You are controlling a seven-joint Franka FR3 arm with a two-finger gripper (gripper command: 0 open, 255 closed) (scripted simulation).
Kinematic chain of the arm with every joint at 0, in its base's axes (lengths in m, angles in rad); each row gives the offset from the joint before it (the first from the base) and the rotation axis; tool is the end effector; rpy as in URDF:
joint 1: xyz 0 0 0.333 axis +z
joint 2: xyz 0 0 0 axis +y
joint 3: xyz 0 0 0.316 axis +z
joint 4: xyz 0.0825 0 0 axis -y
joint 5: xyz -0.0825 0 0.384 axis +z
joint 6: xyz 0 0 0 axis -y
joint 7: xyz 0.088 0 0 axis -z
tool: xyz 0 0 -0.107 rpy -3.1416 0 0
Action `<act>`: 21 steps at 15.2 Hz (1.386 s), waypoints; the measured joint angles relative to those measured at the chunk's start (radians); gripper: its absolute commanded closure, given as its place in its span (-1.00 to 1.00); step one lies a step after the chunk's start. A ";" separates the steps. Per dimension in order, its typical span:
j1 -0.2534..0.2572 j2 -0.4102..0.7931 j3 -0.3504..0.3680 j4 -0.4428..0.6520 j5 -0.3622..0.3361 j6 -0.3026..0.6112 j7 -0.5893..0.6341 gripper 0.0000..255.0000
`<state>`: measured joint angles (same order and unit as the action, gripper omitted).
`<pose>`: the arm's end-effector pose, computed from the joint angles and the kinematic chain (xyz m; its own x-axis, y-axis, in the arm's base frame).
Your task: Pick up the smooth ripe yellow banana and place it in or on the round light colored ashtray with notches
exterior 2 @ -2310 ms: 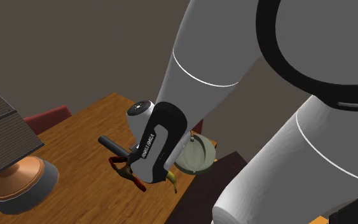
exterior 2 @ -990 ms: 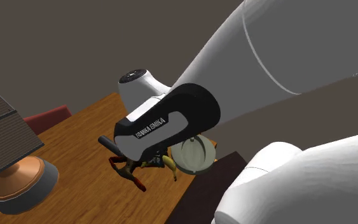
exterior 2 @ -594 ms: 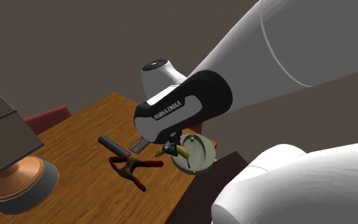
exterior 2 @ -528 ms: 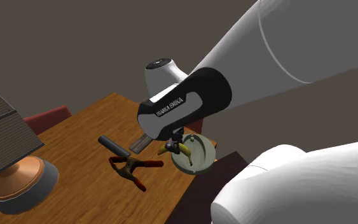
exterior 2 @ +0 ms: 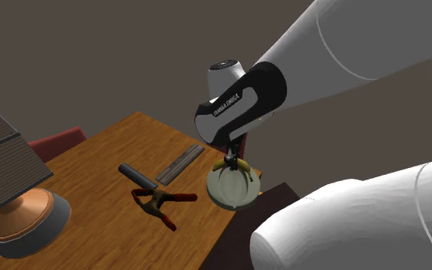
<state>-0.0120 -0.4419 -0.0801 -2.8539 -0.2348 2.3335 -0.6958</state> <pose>0.3351 -0.0314 0.3089 0.7041 0.6953 -0.1444 0.7060 -0.7072 0.0377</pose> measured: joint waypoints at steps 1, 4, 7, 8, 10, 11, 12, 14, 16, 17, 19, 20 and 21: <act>-0.004 0.012 -0.003 -0.004 -0.005 0.016 -0.001 1.00; -0.010 0.051 -0.005 -0.015 -0.016 0.066 0.006 1.00; -0.015 0.100 -0.004 -0.027 -0.029 0.126 0.019 1.00; -0.017 0.119 -0.003 -0.031 -0.034 0.149 0.025 1.00; -0.023 0.149 -0.004 -0.037 -0.045 0.185 0.032 1.00; -0.027 0.169 -0.004 -0.038 -0.051 0.206 0.037 1.00; -0.028 0.197 -0.002 -0.037 -0.058 0.231 0.046 1.00; -0.032 0.216 -0.001 -0.041 -0.066 0.254 0.053 1.00; -0.033 0.221 -0.002 -0.041 -0.068 0.260 0.054 1.00; -0.033 0.222 -0.002 -0.041 -0.068 0.262 0.055 1.00; -0.033 0.223 -0.002 -0.041 -0.068 0.263 0.055 1.00; -0.033 0.222 -0.002 -0.041 -0.068 0.262 0.055 -1.00; -0.033 0.223 -0.002 -0.041 -0.068 0.263 0.055 -1.00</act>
<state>-0.0450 -0.2193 -0.0818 -2.8950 -0.3031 2.5960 -0.6410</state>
